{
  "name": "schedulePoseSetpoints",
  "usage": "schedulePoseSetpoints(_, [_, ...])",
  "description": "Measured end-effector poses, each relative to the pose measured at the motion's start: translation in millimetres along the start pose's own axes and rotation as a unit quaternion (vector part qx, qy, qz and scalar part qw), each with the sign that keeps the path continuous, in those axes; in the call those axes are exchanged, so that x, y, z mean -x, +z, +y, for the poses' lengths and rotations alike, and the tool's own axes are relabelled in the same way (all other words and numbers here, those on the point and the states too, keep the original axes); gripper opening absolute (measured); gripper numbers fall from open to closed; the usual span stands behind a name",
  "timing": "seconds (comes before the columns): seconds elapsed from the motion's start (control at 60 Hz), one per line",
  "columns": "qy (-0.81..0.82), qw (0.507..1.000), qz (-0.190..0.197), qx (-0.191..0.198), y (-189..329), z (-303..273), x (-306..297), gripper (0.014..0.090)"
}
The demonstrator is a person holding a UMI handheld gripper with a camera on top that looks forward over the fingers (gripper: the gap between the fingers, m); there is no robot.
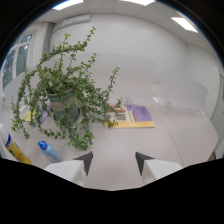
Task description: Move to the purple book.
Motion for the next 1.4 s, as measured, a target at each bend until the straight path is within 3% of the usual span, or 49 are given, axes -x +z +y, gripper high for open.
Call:
schedulePoseSetpoints(0.4, [0.011, 0.999, 0.041, 0.03, 19.5, 23.5, -86.5, 0.0845])
schedulePoseSetpoints(0.783, [-0.007, 0.999, 0.005, 0.046, 120.1, -21.8, -142.1, 0.0846])
schedulePoseSetpoints(1.117, [-0.014, 0.998, -0.032, 0.059, 219.0, -58.7, -139.2, 0.0844])
schedulePoseSetpoints(1.4, [-0.01, 0.997, -0.034, 0.07, 286.3, -75.8, -128.2, 0.0846])
